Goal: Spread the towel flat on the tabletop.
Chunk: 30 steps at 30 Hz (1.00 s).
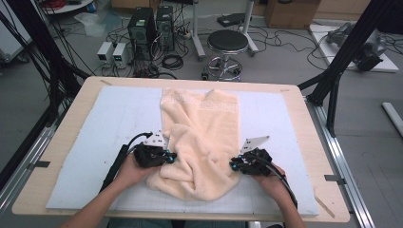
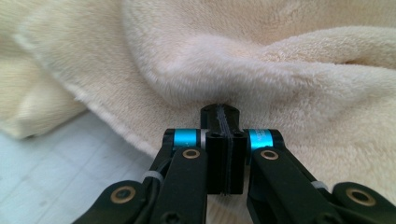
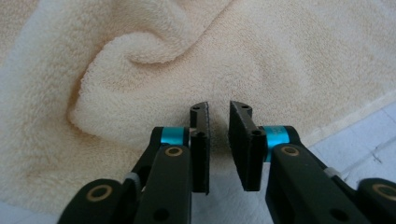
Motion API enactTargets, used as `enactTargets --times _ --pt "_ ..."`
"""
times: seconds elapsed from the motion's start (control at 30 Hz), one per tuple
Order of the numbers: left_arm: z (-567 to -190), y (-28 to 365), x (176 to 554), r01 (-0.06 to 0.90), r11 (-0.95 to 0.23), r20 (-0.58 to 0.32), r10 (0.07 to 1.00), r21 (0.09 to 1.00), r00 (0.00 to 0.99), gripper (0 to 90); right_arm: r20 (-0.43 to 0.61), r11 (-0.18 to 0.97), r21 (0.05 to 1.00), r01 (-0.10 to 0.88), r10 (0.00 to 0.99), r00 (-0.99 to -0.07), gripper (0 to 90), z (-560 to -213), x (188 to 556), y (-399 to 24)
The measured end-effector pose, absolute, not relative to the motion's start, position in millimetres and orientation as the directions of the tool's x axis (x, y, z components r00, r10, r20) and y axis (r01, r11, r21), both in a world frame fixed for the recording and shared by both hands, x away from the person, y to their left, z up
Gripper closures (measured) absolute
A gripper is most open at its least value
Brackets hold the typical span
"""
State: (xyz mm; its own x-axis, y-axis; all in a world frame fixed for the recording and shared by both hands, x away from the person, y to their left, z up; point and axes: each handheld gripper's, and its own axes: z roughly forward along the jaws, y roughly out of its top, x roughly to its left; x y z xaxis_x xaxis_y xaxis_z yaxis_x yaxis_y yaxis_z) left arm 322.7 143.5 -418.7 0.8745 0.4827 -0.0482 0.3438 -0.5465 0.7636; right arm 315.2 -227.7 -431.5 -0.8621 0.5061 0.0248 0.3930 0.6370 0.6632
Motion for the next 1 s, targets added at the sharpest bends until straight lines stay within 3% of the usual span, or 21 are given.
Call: enactTargets --times 0.4,0.83,1.0 --pt "-404 189 310 0.348 -0.470 -0.040 0.548 0.811 0.836 89.7 0.025 0.629 0.667 0.399 0.517 -0.856 82.2 -430 315 -228" --pt "-372 249 267 0.309 -0.406 0.015 0.624 0.860 0.781 90.0 -0.016 0.621 0.711 0.329 0.483 -0.876 85.9 -408 296 -223" --pt "-372 264 267 0.349 -0.378 -0.029 0.641 0.858 0.767 90.0 -0.036 0.605 0.731 0.317 0.498 -0.867 86.1 -394 297 -225"
